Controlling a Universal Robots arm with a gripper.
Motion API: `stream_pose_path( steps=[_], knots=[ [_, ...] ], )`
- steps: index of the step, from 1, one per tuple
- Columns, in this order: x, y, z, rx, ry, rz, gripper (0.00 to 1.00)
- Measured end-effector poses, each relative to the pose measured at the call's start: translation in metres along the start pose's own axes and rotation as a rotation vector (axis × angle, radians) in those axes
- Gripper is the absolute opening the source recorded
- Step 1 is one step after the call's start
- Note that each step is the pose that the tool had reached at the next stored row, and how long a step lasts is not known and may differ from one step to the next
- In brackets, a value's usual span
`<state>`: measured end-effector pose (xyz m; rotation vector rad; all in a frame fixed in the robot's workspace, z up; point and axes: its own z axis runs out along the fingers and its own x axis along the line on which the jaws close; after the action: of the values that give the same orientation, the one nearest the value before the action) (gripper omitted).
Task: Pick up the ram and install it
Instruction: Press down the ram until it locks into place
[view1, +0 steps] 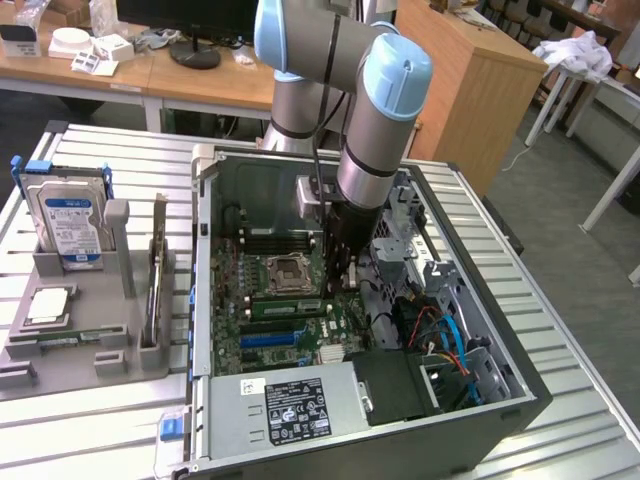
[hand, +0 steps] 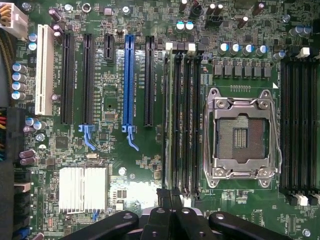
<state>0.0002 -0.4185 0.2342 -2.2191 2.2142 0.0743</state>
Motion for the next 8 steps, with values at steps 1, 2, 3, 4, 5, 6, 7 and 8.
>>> stream_pose_path(
  steps=[1, 2, 3, 4, 5, 6, 7, 8],
  knots=[
    [0.0000, 0.0000, 0.0000, 0.0000, 0.0001, 0.000, 0.11],
    [-0.0004, -0.0001, 0.0002, 0.0000, -0.0001, 0.000, 0.11],
    [-0.0017, -0.0001, 0.0006, 0.0001, -0.0003, 0.000, 0.11],
    [-0.0030, -0.0001, 0.0008, 0.0001, -0.0002, 0.000, 0.11],
    [-0.0034, -0.0002, 0.0008, 0.0001, -0.0002, 0.000, 0.11],
    [-0.0034, -0.0001, 0.0008, 0.0001, -0.0002, 0.000, 0.11],
    [-0.0033, -0.0001, 0.0008, 0.0001, -0.0001, 0.000, 0.11],
    [-0.0033, -0.0001, 0.0009, 0.0000, 0.0000, 0.000, 0.11]
  ],
)
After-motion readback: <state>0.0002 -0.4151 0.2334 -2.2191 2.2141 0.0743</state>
